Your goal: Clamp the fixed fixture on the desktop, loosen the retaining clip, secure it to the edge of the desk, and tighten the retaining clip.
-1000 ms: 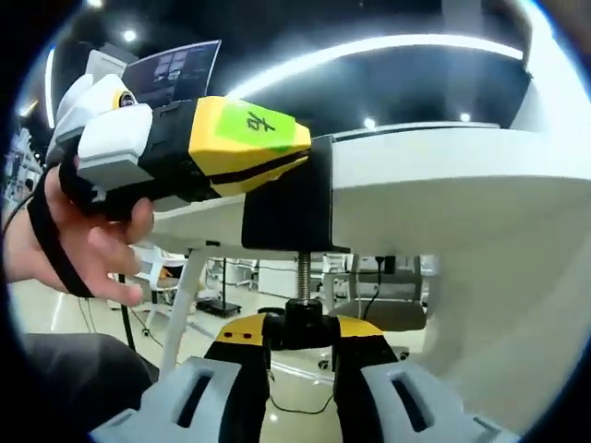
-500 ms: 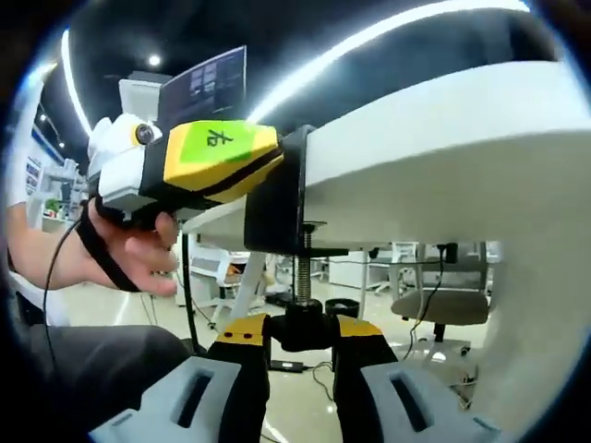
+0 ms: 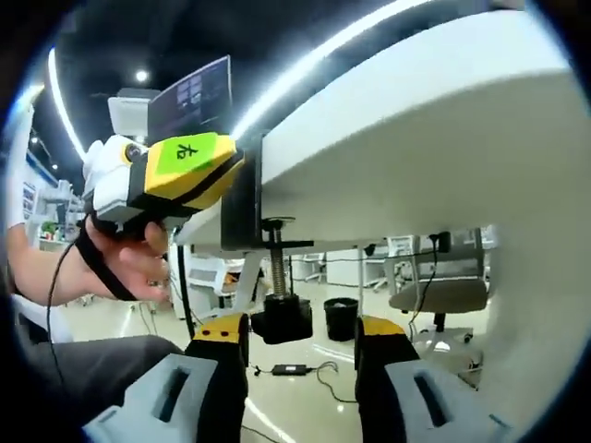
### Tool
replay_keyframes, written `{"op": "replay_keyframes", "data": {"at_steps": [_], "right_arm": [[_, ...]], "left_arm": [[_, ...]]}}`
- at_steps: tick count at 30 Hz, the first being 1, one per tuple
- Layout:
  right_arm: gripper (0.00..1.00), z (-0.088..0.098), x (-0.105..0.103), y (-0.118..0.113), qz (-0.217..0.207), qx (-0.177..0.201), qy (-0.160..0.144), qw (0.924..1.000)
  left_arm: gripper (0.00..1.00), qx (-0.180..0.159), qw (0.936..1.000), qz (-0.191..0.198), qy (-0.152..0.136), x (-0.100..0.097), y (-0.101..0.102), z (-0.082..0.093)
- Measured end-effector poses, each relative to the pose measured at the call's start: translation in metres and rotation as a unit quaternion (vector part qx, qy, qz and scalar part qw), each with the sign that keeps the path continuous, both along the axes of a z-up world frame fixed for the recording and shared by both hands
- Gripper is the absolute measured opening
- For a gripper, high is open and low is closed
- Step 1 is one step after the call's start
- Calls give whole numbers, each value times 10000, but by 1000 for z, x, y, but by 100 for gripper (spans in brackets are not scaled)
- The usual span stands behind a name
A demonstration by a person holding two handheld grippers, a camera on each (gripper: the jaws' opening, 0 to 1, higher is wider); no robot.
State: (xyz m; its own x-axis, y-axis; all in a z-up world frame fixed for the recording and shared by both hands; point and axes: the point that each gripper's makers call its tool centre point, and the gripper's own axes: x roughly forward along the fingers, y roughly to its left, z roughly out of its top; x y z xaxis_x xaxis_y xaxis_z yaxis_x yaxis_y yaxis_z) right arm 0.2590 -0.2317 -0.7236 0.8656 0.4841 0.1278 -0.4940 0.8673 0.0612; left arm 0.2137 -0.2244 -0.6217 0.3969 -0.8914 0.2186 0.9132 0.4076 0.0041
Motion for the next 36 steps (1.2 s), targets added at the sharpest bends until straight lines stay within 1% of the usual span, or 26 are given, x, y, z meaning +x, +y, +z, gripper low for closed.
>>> {"op": "replay_keyframes", "data": {"at_steps": [1, 2, 3, 4, 5, 7, 8, 9, 10, 12, 13, 15, 17, 20, 22, 23, 25, 26, 27, 29, 30, 31, 33, 34, 35, 36], "right_arm": [[44, 2, -3, -2, -245, -47, -41, 9997], [43, 5, -5, -4, -592, -34, -75, 9982], [43, 8, -10, -1, -754, -123, -137, 9970], [43, 13, -13, 4, -753, -117, -231, 9968], [43, 20, -19, 9, -914, -220, -350, 9950], [43, 31, -22, 10, -1163, -419, -678, 9900], [44, 33, -24, 8, -1389, -472, -712, 9866], [44, 33, -23, 7, -1505, -520, -730, 9845], [45, 29, -22, 9, -1588, -599, -636, 9834], [45, 24, -19, 13, -1586, -617, -601, 9836], [45, 20, -18, 16, -1596, -664, -522, 9836], [45, 15, -14, 25, -1539, -716, -510, 9842], [45, 11, -10, 29, -1554, -881, -527, 9825], [45, 12, -6, 27, -1605, -876, -558, 9816], [39, 13, -4, 23, -1622, -806, -525, 9821], [35, 12, -3, 20, -1666, -856, -518, 9809], [26, 13, -1, 11, -1802, -1087, -599, 9758], [26, 13, 0, 9, -1736, -1027, -552, 9779], [26, 11, 0, 11, -1613, -828, -434, 9825], [26, 12, 0, 9, -1537, -841, -422, 9836], [26, 12, 0, 11, -1423, -867, -432, 9851], [26, 13, 0, 13, -1251, -825, -397, 9879], [26, 12, 0, 15, -1060, -782, -365, 9906], [26, 13, 0, 18, -836, -758, -366, 9929], [26, 12, 0, 17, -721, -663, -263, 9948], [26, 13, 0, 19, -552, -689, -304, 9956]], "left_arm": [[3, 4, 10000, 14, -17, -1, 0, 0], [3, -3, 10000, 24, -21, -1, 0, 0], [3, -22, 10000, 36, -13, -1, 0, -1], [3, -28, 10000, 47, -14, -1, 0, -1], [3, -41, 10000, 68, -24, -1, 0, -1], [3, -86, 9999, 75, 4, -1, -1, -1], [3, -88, 9999, 80, 10, -1, -3, -2], [3, -66, 9999, 91, 2, -1, -4, -3], [3, -35, 9999, 101, -18, -2, -7, -4], [3, 1, 9999, 115, -54, -2, -8, -4], [3, -15, 9999, 114, -43, -2, -8, -3], [3, -30, 9999, 109, -38, -2, -10, -3], [3, 44, 9998, 120, -120, -3, -13, -2], [3, 102, 9997, 138, -175, -3, -15, -1], [3, 125, 9996, 141, -194, -3, -15, -1], [3, 122, 9996, 139, -198, -3, -14, -1], [3, 93, 9997, 125, -173, -4, -14, -1], [3, 80, 9998, 117, -172, -4, -14, -1], [3, 75, 9998, 109, -171, -4, -14, -1], [3, 54, 9998, 103, -166, -4, -14, -1], [3, 41, 9998, 102, -159, -4, -14, -1], [3, 40, 9998, 101, -156, -4, -14, -1], [3, 34, 9998, 96, -159, -5, -14, -1], [3, 29, 9998, 89, -154, -5, -14, -1], [3, 24, 9998, 86, -150, -5, -14, -1], [3, 12, 9999, 84, -137, -5, -14, -1]]}}
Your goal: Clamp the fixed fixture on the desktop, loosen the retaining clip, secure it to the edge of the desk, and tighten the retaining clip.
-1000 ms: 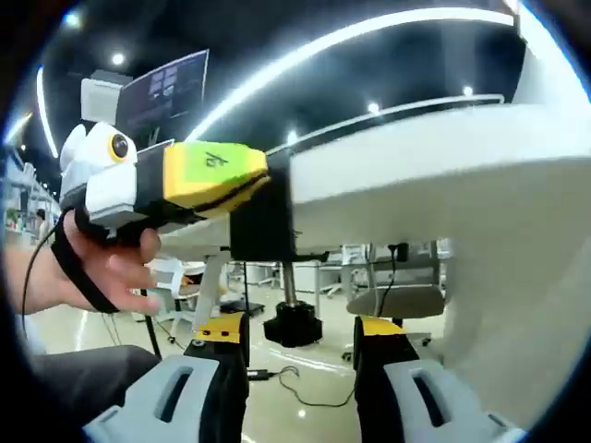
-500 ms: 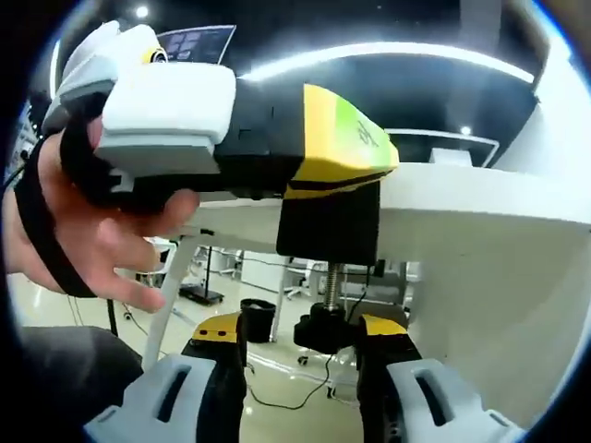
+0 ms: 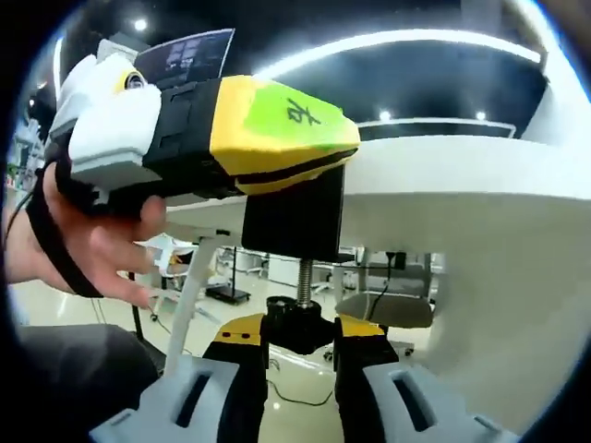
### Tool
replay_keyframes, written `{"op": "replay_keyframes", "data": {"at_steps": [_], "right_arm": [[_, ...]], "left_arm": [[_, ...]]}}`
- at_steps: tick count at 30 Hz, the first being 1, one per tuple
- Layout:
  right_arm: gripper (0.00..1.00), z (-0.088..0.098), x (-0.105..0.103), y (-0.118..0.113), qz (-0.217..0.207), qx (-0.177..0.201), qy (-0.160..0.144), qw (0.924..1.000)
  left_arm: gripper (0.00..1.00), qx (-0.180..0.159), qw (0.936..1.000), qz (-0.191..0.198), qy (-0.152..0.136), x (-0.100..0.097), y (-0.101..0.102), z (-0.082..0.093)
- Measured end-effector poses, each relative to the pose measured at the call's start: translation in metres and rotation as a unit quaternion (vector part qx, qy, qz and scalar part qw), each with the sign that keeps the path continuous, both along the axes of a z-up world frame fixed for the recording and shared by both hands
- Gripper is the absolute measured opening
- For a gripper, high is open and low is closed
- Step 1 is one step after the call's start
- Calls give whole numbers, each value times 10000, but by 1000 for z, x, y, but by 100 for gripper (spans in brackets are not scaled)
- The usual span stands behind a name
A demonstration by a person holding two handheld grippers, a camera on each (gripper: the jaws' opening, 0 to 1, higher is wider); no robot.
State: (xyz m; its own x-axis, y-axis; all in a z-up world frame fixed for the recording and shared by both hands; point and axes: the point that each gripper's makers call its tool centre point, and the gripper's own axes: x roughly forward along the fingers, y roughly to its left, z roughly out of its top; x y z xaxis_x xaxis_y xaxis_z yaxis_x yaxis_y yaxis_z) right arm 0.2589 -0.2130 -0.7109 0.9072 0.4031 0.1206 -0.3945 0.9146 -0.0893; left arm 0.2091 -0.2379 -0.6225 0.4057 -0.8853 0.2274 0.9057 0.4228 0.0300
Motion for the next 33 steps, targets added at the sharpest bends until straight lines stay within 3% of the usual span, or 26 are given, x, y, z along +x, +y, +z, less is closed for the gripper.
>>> {"op": "replay_keyframes", "data": {"at_steps": [6, 9, 11, 14, 17, 22, 24, 26, 28, 31, 33], "right_arm": [[26, -1, -2, 8, 977, 229, 160, 9948], [26, -2, -1, 8, 1292, 119, 131, 9915], [26, -4, 11, 2, 1371, 22, 86, 9905], [26, -7, 6, 7, 1757, 329, 263, 9835], [27, -8, 7, 10, 1747, 308, 225, 9839], [28, -15, 8, 6, 1367, 239, 223, 9901], [35, -18, 4, -2, 1036, 587, 213, 9926], [38, -29, 0, -11, 619, 869, 413, 9934], [38, -31, -5, -11, 349, 912, 384, 9945], [41, -22, -12, -13, -82, 746, 43, 9972], [41, -11, -20, -11, -200, 1111, -153, 9935]], "left_arm": [[3, -5, 10000, -11, 15, 0, 1, 0], [3, 27, 10000, 2, -8, 0, 1, 0], [3, 11, 10000, 5, -8, 0, 3, 1], [3, -23, 10000, 21, -15, 0, 6, 2], [3, -16, 10000, 42, -3, 0, 8, 1], [3, -24, 10000, 76, -18, 1, 14, 2], [3, -3, 9999, 107, -55, 1, 15, 1], [3, -24, 9999, 104, -41, 2, 17, -1], [3, -80, 9999, 91, -9, 2, 19, -2], [3, -166, 9998, 102, 18, 2, 19, -2], [3, -149, 9998, 131, -10, 2, 19, -3]]}}
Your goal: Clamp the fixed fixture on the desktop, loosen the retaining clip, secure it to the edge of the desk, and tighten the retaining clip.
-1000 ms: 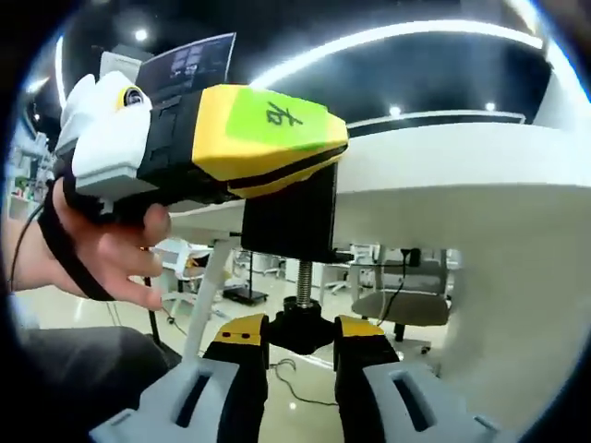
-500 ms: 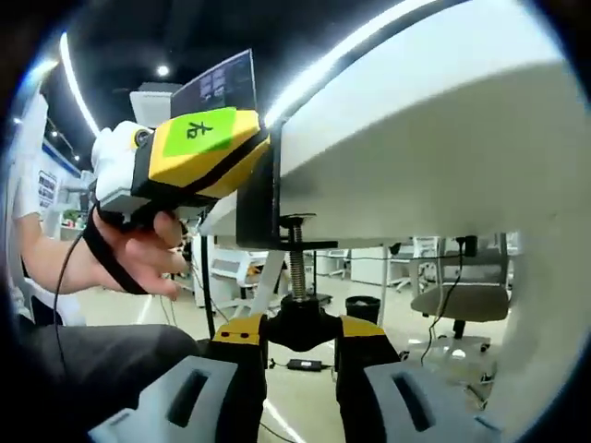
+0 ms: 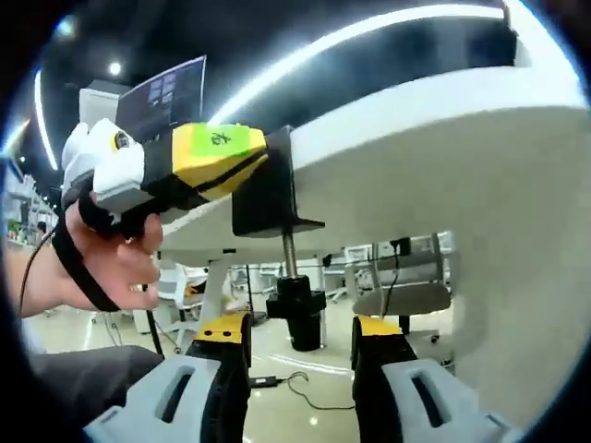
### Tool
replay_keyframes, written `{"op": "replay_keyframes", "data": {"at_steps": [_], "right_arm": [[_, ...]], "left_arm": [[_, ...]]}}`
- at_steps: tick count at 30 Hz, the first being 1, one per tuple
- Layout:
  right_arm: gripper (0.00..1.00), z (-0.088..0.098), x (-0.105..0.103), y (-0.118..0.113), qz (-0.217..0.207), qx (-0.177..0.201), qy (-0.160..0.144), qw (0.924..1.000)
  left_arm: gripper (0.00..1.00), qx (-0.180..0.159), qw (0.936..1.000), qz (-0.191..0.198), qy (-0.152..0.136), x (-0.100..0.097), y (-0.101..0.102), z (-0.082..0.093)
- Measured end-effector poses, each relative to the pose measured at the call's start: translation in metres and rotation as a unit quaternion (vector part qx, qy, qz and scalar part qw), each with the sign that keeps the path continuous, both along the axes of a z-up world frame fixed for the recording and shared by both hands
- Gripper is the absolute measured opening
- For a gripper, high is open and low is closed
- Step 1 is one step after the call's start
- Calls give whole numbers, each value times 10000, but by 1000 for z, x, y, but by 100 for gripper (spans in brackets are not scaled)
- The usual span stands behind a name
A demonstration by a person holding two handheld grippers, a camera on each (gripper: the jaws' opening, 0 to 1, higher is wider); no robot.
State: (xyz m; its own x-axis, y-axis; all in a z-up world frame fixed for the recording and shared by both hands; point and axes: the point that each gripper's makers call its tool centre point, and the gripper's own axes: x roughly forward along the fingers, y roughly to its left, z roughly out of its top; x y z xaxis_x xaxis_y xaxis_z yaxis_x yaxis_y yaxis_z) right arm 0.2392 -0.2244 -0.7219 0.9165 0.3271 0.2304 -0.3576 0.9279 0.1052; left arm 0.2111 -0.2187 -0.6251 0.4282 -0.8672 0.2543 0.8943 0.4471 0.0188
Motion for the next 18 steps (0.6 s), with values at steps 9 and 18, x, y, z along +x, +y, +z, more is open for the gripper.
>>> {"op": "replay_keyframes", "data": {"at_steps": [9, 18], "right_arm": [[38, 19, 7, -3, -657, -62, -239, 9975], [24, 20, 21, 6, -639, -256, -178, 9975]], "left_arm": [[3, 80, 9999, 45, -54, 0, 2, -1], [3, 93, 9999, 76, -22, 1, 4, -2]]}}
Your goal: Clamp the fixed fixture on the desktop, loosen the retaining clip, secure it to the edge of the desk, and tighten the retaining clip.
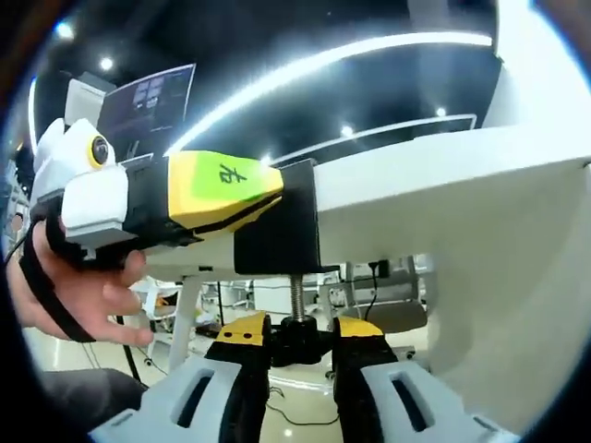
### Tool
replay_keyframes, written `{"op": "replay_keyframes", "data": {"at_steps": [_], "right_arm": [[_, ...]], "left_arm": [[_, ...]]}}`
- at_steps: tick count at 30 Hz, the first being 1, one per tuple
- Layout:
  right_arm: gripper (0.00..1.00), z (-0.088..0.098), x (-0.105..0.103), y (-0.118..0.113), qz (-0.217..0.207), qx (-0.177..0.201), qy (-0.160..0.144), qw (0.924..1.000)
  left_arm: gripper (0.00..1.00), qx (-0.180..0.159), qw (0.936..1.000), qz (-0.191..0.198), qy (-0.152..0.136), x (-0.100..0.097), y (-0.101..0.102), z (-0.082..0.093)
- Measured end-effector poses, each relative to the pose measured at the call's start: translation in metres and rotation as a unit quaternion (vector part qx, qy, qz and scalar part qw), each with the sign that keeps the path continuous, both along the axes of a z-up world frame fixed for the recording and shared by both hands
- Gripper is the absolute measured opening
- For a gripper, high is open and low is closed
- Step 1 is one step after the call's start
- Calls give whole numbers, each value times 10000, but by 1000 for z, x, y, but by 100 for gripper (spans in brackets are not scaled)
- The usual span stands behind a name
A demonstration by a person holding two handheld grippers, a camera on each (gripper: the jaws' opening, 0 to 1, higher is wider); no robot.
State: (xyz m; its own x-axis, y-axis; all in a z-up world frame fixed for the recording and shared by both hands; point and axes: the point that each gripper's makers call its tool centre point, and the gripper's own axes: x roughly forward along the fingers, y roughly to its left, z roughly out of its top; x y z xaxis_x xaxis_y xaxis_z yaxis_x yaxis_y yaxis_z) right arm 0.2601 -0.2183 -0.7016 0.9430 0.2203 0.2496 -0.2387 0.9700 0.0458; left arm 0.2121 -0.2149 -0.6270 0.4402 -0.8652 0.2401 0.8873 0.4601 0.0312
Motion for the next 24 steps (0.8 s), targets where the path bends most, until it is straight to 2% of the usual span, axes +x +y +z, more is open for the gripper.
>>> {"op": "replay_keyframes", "data": {"at_steps": [3, 10, 12, 14, 17, 24], "right_arm": [[24, -1, -2, -2, 156, -55, 32, 9999], [24, -2, -6, 3, 1067, -239, 95, 9940], [24, -3, -6, 5, 1386, -367, 113, 9896], [24, -3, -6, 7, 1824, -377, 217, 9823], [24, -4, -6, 10, 2299, -582, 283, 9711], [25, -4, 2, 15, 2579, -571, 365, 9638]], "left_arm": [[3, 52, 10000, 2, -17, 0, 0, -1], [3, 32, 10000, -20, -8, -1, 0, -1], [3, 35, 10000, -28, -18, -1, 0, -1], [3, 30, 10000, -26, 17, 0, 0, -1], [3, 27, 10000, -17, 11, 0, 0, -1], [3, 25, 10000, -24, 24, 1, 1, -2]]}}
